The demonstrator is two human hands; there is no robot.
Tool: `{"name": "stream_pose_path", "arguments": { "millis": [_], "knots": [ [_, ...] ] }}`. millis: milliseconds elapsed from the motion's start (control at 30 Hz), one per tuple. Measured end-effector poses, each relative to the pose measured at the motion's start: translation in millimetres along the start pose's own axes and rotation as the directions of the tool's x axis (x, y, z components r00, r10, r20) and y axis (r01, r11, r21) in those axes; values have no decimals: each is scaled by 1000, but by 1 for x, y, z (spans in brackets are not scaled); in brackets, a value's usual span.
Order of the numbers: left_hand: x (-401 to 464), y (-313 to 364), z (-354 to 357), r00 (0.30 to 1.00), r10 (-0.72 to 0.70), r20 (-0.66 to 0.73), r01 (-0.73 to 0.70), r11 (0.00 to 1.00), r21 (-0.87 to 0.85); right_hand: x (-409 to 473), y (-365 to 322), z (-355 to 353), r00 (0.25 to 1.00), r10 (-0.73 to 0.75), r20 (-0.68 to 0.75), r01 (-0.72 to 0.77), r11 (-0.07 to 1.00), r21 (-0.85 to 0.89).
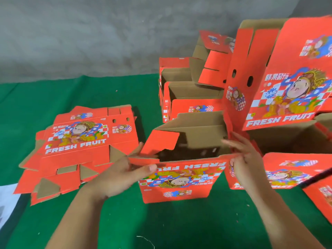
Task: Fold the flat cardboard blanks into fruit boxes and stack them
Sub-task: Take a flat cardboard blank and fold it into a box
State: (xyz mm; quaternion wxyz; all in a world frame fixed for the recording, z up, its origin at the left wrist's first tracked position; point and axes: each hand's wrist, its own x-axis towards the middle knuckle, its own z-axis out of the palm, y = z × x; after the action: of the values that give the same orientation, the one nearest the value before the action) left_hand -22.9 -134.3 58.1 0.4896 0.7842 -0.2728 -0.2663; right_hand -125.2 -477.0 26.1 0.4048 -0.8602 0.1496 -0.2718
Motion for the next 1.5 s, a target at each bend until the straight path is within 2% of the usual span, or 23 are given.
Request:
{"name": "stream_pose_path", "arguments": {
  "millis": [67,133,233,300,367,433,567,700,833,933,1033,1100,1133,1167,1233,1300,1367,1433,1500],
  "knots": [
    [2,3,10,994,-19,-108,27,997,73,7,8,-4,997,-36,67,35,999,5],
    [0,3,16,982,-36,-183,53,994,91,14,17,-9,977,-80,198,90,995,-40],
    [-1,2,26,970,-26,-242,33,999,24,13,34,-18,919,-101,382,143,986,-82],
    [2,2,27,959,-61,-277,64,998,-1,14,43,-21,911,-104,399,144,987,-74],
    [3,2,30,949,-90,-301,96,995,8,12,44,-23,928,-58,369,75,997,-32],
    [5,3,36,927,-116,-356,104,993,-51,7,36,-20,938,-8,347,1,1000,20],
    [7,10,46,881,-101,-462,21,984,-175,-4,18,-13,977,0,213,-8,999,35],
    [1,9,43,852,3,-523,-33,998,-48,-10,3,-16,994,8,106,-12,1000,29],
    [-5,-2,44,825,66,-561,-12,995,99,-26,-8,-8,999,-15,40,14,999,34],
    [-6,-9,50,780,99,-618,60,971,230,-43,-9,-1,999,47,3,-47,998,-43],
    [-3,-8,62,735,62,-675,173,946,275,-53,-8,-2,996,90,5,-89,993,-80],
    [-3,-4,67,715,40,-698,235,927,293,-56,-13,-1,995,99,14,-98,995,-6],
    [-2,-2,68,712,16,-702,275,914,299,-57,-16,1,995,98,-31,-98,995,3],
    [0,0,68,711,-14,-703,316,899,302,-56,-19,2,991,72,-113,-82,993,-83],
    [5,4,65,715,-49,-697,382,863,330,-54,-30,7,967,-97,-235,-2,922,-388],
    [7,5,65,711,-40,-703,403,842,359,-51,-43,14,929,-334,-158,225,851,-474],
    [8,6,65,705,-27,-709,390,850,355,-45,-56,24,889,-457,29,430,812,-395],
    [7,7,68,691,-20,-722,376,863,336,-32,-63,37,893,-414,180,451,820,-353],
    [6,9,70,681,-26,-732,393,857,335,-15,-73,47,947,-238,215,302,887,-348]
  ]
}}
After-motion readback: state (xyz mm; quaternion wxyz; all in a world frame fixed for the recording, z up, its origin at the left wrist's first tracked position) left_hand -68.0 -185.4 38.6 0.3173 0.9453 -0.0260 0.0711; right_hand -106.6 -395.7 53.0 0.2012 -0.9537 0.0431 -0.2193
